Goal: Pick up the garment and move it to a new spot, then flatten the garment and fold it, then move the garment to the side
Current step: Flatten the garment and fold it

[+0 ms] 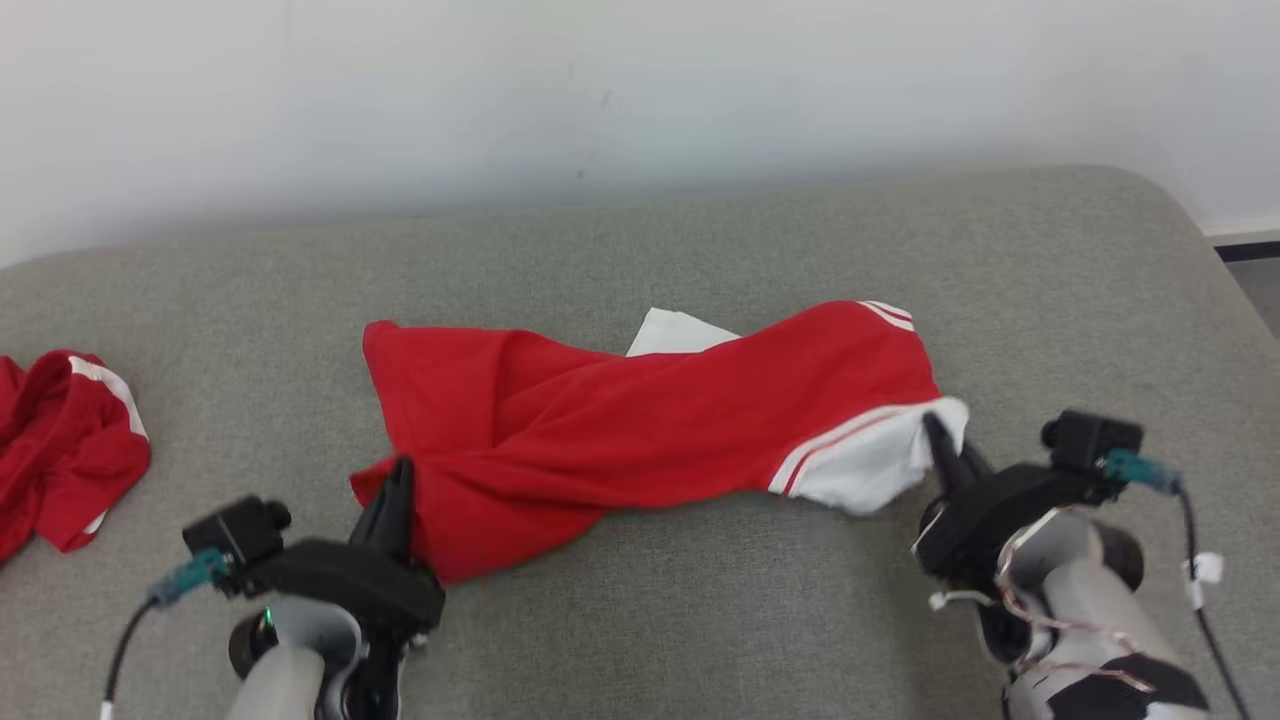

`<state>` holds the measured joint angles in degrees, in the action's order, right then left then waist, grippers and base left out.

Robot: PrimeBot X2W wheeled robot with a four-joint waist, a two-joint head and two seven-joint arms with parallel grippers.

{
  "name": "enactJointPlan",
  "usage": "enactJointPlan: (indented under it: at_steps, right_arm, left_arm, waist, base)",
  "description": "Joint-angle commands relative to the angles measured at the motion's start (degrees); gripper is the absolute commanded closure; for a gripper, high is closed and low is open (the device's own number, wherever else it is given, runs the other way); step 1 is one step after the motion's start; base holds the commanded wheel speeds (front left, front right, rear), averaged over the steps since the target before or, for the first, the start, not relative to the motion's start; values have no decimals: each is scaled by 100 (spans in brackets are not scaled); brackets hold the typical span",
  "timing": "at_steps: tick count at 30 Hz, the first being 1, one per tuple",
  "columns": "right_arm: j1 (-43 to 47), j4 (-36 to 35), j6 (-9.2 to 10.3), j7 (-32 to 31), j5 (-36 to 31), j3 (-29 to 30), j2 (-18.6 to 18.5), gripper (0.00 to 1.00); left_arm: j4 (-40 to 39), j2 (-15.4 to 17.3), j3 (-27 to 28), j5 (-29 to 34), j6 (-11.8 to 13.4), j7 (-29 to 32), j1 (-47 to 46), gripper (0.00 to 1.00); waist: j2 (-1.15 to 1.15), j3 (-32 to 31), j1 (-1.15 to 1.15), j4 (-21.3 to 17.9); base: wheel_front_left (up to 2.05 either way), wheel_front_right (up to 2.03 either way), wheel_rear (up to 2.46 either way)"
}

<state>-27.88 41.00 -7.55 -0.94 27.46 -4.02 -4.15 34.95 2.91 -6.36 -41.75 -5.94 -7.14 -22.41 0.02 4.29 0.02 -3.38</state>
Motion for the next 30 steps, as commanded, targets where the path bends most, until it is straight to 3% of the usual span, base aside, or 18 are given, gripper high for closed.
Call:
enactJointPlan:
  at_steps: [1,7,13,17,22,30]
  right_arm:
    - [-53,-175,13,-34,89,-5,-94,100]
    - [-454,-987,13,-429,527,12,-242,100]
    - [-1591,-1338,12,-982,792,-115,-216,100]
    - [-2588,-1166,12,-1081,977,-145,-204,100]
    - [-3934,-766,12,-813,934,-20,-169,100]
    - [-5880,-13,12,387,752,697,-123,100]
  left_arm:
    - [-140,2,30,-81,-14,83,-104,100]
    - [-767,122,139,-421,-9,630,-541,100]
    - [-1085,301,212,-604,124,1186,-1521,100]
    - [-1054,629,202,-394,176,1328,-2416,100]
    - [-1112,903,231,-156,224,1281,-3744,100]
    - [-909,1010,411,162,268,397,-5513,100]
  waist:
    - [-2,-64,-2,-38]
    - [-2,44,-2,-206]
    - [-2,856,-2,-407]
    - [-2,1440,-2,-561]
    - [-2,2152,-2,-632]
    - [-2,2627,-2,-525]
  base:
    - [0,0,0]
    - [0,0,0]
    - [0,0,0]
    - [0,0,0]
    - [0,0,0]
    - [0,0,0]
